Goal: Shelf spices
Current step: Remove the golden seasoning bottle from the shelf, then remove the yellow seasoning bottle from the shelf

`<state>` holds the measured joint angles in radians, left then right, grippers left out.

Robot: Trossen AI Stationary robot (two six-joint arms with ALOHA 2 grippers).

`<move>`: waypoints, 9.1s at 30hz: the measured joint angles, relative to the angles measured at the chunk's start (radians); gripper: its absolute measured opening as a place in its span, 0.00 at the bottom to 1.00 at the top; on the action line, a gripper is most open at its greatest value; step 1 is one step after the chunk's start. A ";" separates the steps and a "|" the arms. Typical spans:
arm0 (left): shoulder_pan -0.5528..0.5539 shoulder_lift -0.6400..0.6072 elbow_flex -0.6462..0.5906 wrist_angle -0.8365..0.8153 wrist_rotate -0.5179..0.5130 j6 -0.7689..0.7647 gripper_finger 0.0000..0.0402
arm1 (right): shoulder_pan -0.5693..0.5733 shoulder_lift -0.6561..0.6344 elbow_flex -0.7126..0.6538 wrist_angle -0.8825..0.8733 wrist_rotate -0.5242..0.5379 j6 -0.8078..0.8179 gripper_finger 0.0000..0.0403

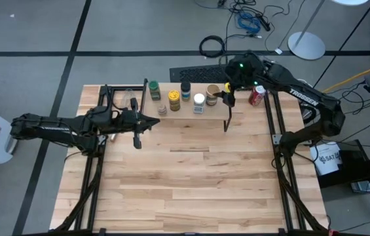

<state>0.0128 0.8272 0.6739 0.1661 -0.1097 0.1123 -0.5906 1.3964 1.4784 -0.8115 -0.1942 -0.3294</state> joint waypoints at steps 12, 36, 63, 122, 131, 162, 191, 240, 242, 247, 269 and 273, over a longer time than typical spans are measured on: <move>0.000 0.000 0.000 0.000 0.000 0.001 0.06 | -0.019 0.067 0.000 -0.001 -0.049 0.002 0.87; 0.000 0.000 0.000 0.000 0.000 0.006 0.06 | -0.019 0.121 0.000 -0.017 -0.044 0.003 0.78; 0.000 0.000 0.000 0.001 0.000 0.005 0.06 | -0.017 0.073 -0.003 -0.083 -0.038 0.030 0.67; -0.054 0.000 0.000 0.009 0.000 -0.002 0.06 | 0.725 -0.409 -0.758 0.102 0.228 0.801 0.67; -0.053 0.000 0.000 0.009 0.000 -0.002 0.06 | 0.761 -0.393 -0.793 0.107 0.376 0.871 0.67; -0.055 0.000 0.000 0.009 0.000 -0.029 0.06 | 0.999 -0.392 -0.846 0.092 0.611 1.124 0.68; -0.050 0.000 0.000 0.056 -0.087 0.039 0.06 | 0.999 -0.371 -0.816 0.127 0.588 1.030 0.82; 0.309 0.245 0.387 -0.404 0.165 0.002 0.65 | 0.999 -0.384 -0.415 0.031 0.634 0.754 0.82; 0.338 0.275 0.422 -0.442 0.180 0.015 0.71 | 0.999 -0.384 -0.415 0.032 0.634 0.754 0.82; 0.348 0.325 0.426 -0.400 0.074 0.167 0.83 | 0.999 -0.384 -0.415 0.032 0.634 0.760 0.82; 0.450 0.388 0.427 -0.413 0.278 0.131 0.85 | 0.999 -0.384 -0.416 0.029 0.635 0.780 0.82; 0.501 0.423 0.427 -0.411 0.344 0.130 0.85 | 0.999 -0.384 -0.416 0.029 0.635 0.780 0.82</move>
<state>0.5141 1.2506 1.1007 -0.2449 0.2347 0.2420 0.4084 1.0126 1.0626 -0.7830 0.4404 0.4503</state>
